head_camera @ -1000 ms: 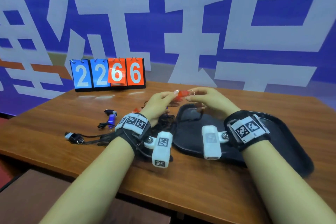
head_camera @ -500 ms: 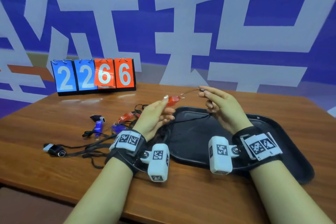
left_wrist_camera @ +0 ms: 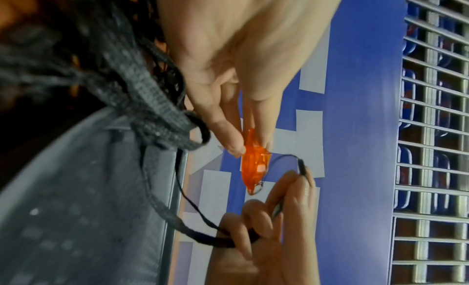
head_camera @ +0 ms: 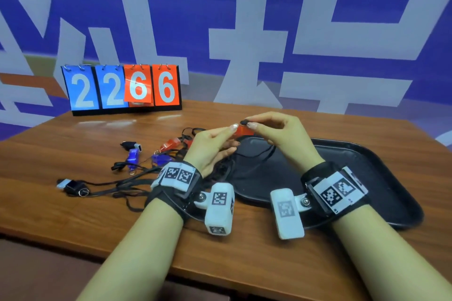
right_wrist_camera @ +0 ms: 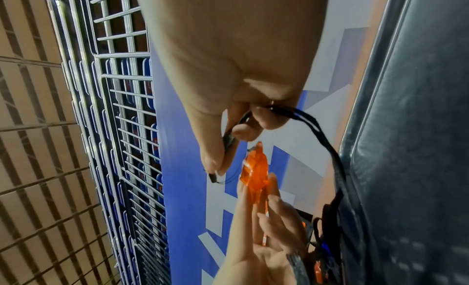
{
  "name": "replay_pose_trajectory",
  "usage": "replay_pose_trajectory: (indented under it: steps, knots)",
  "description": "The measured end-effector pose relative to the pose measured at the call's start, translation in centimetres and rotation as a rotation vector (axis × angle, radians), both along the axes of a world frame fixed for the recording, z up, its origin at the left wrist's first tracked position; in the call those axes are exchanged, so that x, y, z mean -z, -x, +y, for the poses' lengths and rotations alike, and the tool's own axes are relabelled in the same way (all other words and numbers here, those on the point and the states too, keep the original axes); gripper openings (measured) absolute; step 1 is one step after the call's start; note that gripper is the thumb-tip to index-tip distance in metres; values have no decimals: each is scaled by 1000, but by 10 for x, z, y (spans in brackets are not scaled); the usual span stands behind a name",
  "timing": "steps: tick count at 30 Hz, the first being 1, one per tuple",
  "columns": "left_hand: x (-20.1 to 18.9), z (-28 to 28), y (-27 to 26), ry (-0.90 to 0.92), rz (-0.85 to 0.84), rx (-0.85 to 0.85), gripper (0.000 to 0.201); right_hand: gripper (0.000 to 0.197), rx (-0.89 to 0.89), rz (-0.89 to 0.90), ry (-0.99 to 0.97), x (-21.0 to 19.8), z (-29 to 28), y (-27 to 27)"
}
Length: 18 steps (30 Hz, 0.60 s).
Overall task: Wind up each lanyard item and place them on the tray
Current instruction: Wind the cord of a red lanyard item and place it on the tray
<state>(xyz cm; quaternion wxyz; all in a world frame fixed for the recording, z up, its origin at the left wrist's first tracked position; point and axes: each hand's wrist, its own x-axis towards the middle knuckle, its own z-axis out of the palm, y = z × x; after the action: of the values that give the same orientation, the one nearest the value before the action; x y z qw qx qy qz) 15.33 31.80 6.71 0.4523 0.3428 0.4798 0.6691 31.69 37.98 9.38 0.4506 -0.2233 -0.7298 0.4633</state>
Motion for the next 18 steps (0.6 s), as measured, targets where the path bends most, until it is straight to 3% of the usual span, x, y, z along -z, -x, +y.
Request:
replay_pose_trajectory:
  steps: [10,15,18]
  knots:
    - [0,-5,-3,-43,-41,146,27,12,81,-102,-77,8,9,-3]
    - [0,-3,-9,37,128,77,18,15,43,-137,-65,9,11,-4]
    - [-4,-4,-7,50,130,103,31,14,-6,-125,-37,9,9,-4]
